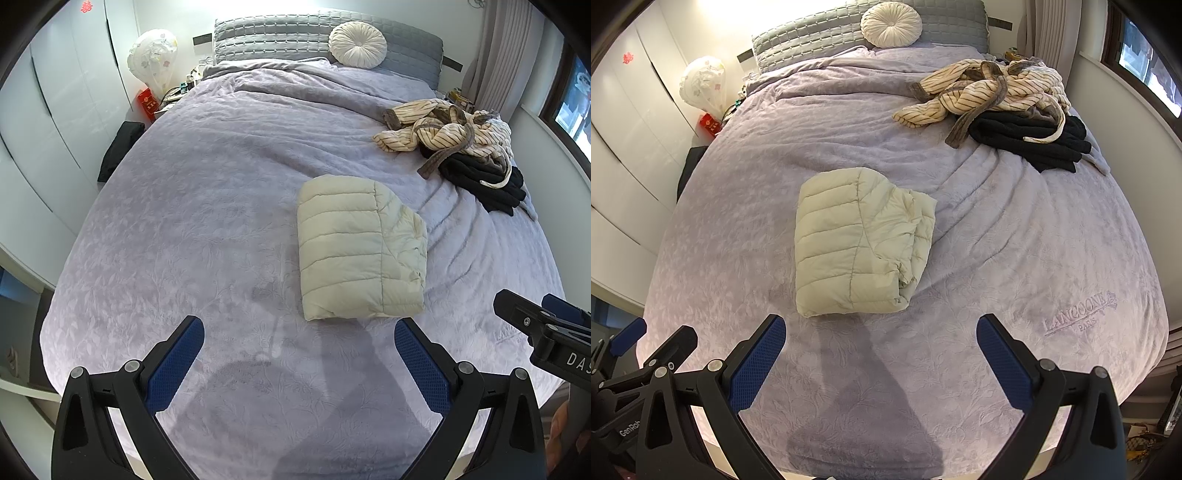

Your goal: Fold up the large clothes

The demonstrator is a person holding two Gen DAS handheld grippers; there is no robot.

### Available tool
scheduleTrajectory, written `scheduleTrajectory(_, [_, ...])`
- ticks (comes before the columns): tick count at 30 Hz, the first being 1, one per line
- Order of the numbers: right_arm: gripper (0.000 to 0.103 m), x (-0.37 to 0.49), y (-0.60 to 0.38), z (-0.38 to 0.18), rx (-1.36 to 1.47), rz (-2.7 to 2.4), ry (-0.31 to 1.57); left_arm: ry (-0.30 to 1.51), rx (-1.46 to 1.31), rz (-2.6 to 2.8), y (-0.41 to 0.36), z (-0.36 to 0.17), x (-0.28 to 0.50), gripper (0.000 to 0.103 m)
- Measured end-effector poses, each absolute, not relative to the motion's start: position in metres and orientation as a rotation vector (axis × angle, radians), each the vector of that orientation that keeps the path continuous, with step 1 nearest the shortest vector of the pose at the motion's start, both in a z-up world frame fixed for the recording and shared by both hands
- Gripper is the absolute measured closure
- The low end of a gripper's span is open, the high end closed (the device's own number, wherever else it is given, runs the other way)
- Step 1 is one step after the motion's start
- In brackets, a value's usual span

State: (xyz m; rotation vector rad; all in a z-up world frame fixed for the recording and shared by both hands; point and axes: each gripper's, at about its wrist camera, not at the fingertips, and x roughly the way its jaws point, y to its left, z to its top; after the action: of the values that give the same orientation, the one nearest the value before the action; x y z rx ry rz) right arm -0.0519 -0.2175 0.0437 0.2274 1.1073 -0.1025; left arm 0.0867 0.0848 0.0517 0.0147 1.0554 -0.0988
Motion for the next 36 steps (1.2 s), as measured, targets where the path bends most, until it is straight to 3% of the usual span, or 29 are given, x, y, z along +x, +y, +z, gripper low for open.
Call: scheduleTrajectory(36, [0.000, -0.0526, -0.2147, 0.0422, 0.222, -0.101, 1.110, 1.057, 0.014, -0.102, 0.0873, 0.0478, 0.0877, 0.000])
